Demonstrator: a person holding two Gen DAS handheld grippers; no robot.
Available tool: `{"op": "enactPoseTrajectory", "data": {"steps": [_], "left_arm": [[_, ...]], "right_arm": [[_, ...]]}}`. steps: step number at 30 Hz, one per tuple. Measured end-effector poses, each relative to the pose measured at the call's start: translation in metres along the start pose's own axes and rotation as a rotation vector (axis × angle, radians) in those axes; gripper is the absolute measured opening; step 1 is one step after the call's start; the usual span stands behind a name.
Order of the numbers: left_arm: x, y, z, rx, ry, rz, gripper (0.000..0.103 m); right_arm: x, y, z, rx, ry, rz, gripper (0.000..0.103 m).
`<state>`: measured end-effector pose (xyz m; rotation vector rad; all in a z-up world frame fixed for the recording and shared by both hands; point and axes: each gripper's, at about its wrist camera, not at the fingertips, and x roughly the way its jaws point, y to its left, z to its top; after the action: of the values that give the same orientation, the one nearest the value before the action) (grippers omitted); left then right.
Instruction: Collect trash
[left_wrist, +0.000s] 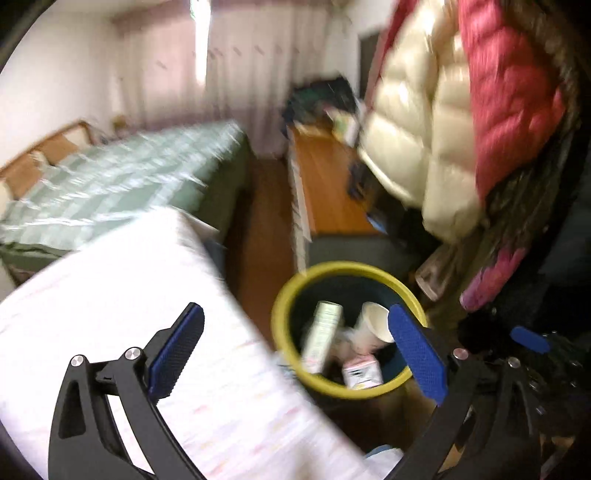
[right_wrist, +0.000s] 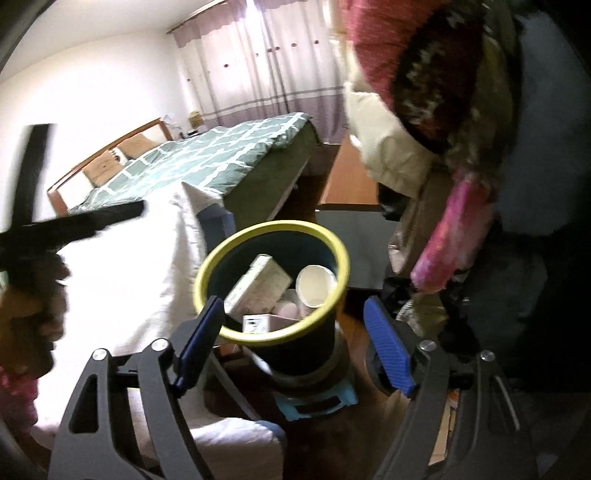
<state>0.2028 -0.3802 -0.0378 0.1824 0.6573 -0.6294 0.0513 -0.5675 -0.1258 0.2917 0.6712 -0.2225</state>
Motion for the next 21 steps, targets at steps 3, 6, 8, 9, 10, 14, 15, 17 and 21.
{"op": "enactPoseTrajectory", "data": {"steps": [3,6,8,9,10,14,15,17,21], "left_arm": [[-0.054,0.030,-0.015,-0.037,-0.052,0.065,0.098],[-0.109,0.063,-0.040,-0.092,-0.092,0.165,0.098],[-0.142,0.083,-0.059,-0.139,-0.128,0.216,0.098],[-0.157,0.091,-0.068,-0.156,-0.141,0.246,0.098],[-0.175,0.101,-0.079,-0.178,-0.157,0.286,0.098],[-0.229,0.127,-0.115,-0.239,-0.206,0.379,0.098],[-0.240,0.130,-0.124,-0.240,-0.210,0.420,0.098],[-0.255,0.135,-0.137,-0.246,-0.212,0.464,0.098],[-0.282,0.147,-0.165,-0.295,-0.223,0.486,0.098]], "right_arm": [[-0.003,0.024,-0.001,-0.045,-0.007,0.029,0.076],[-0.010,0.049,-0.003,-0.087,-0.034,0.059,0.076],[-0.018,0.066,-0.004,-0.111,-0.056,0.068,0.078],[-0.022,0.075,-0.005,-0.125,-0.068,0.065,0.078],[-0.026,0.081,-0.005,-0.136,-0.078,0.063,0.079],[-0.042,0.103,-0.009,-0.164,-0.111,0.065,0.080],[-0.046,0.107,-0.010,-0.170,-0.118,0.066,0.081],[-0.054,0.117,-0.013,-0.185,-0.128,0.067,0.082],[-0.067,0.127,-0.020,-0.200,-0.142,0.072,0.083]]}}
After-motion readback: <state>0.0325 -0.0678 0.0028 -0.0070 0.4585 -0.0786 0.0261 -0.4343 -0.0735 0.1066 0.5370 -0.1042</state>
